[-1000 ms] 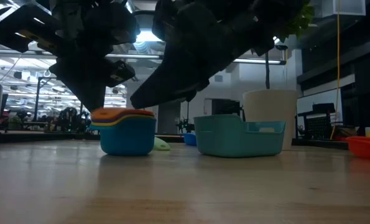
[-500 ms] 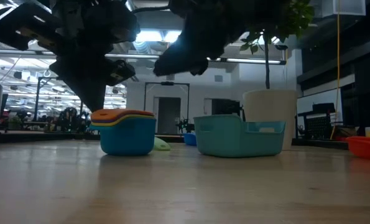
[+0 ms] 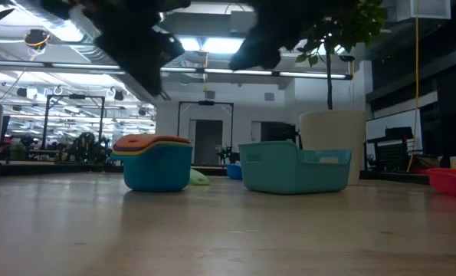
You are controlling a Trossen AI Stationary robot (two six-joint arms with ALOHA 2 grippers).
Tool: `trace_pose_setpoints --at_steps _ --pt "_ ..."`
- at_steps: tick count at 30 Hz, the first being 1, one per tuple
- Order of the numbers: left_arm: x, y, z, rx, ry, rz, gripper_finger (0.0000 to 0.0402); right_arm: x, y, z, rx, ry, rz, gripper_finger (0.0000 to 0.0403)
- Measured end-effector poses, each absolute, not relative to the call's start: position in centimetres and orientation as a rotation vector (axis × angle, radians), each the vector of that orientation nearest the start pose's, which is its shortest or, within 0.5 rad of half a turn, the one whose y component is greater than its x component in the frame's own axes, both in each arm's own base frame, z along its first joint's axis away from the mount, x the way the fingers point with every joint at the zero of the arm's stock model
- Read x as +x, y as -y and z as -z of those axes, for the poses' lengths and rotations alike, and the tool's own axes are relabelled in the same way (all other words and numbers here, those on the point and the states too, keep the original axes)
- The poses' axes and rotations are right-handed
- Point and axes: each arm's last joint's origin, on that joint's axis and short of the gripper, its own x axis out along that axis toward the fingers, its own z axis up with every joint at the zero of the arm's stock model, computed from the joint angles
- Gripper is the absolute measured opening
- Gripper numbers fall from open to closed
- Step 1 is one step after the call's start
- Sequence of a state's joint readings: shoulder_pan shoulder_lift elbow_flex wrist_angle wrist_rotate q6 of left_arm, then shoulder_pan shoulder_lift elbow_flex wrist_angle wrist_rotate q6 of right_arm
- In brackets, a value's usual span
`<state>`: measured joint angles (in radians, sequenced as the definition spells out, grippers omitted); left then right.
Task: Nest measuring cups in basket
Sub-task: Stack the blue measuring cup on top of the orange measuring cup
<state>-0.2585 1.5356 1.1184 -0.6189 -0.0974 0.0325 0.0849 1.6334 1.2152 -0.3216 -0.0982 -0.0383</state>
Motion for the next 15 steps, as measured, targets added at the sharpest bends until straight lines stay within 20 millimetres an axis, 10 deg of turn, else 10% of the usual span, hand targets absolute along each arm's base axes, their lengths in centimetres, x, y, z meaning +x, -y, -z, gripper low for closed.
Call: trace_pose_setpoints --at_steps 15 --pt "32.9 0.1 -26.7 0.205 -0.774 -0.275 0.0067 27.7 -2.5 -32.0 -0.079 -0.801 -0.139 0.0118"
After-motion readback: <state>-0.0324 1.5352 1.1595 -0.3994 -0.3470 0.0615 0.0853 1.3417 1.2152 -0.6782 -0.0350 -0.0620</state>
